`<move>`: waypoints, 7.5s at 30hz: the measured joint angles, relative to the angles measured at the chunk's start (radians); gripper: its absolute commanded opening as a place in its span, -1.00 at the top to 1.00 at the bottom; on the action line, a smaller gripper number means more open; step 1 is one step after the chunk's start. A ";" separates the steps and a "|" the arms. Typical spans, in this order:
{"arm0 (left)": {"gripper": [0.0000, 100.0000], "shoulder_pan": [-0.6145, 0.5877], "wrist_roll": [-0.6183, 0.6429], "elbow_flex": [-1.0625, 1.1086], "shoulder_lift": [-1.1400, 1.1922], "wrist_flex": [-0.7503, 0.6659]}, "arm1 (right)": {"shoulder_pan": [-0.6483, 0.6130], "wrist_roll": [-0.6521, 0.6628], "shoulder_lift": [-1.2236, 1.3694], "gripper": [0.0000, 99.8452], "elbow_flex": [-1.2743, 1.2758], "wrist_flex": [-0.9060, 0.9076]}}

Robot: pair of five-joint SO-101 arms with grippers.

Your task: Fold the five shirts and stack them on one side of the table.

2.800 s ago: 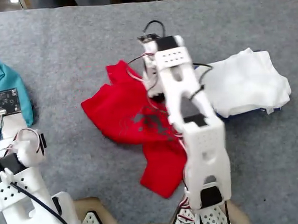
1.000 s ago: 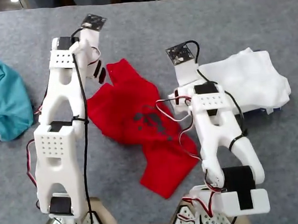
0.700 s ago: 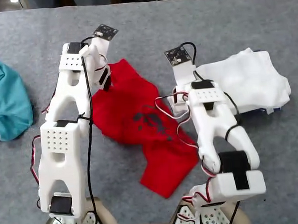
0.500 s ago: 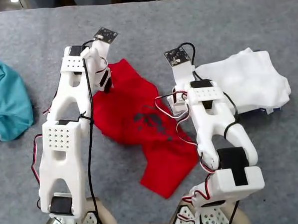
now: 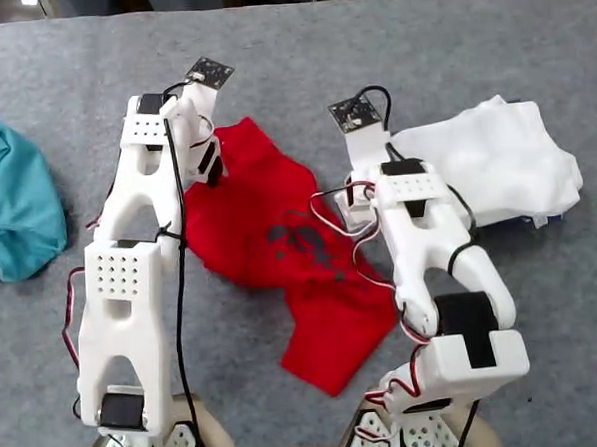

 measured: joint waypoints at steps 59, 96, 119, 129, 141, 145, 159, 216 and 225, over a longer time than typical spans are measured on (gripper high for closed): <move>0.94 -1.011 -0.226 0.778 -1.387 0.358 | -0.284 0.003 -0.087 0.51 -0.281 0.445; 0.94 -1.132 -0.328 0.913 -1.389 0.356 | -0.681 0.003 0.781 0.93 -1.244 0.818; 0.94 -0.836 -0.124 0.916 -1.393 0.356 | -0.474 0.003 0.674 0.63 -1.295 0.942; 0.94 -0.891 -0.123 0.942 -1.393 0.356 | -0.666 0.003 0.766 0.38 -1.295 0.789; 0.94 -0.895 -0.123 0.948 -1.393 0.356 | -0.692 0.003 0.858 0.97 -1.327 0.799; 0.94 -0.895 -0.123 0.948 -1.393 0.356 | -0.651 0.003 0.858 0.97 -1.392 0.918; 0.94 -0.677 0.037 0.948 -1.393 0.356 | -0.334 -0.014 0.540 0.97 -1.108 0.945; 0.94 -0.420 0.186 0.945 -1.157 0.284 | -0.233 -0.238 0.669 0.64 -1.192 0.875; 0.94 -0.420 0.186 0.947 -1.157 0.282 | -0.233 -0.262 0.870 0.65 -1.467 0.944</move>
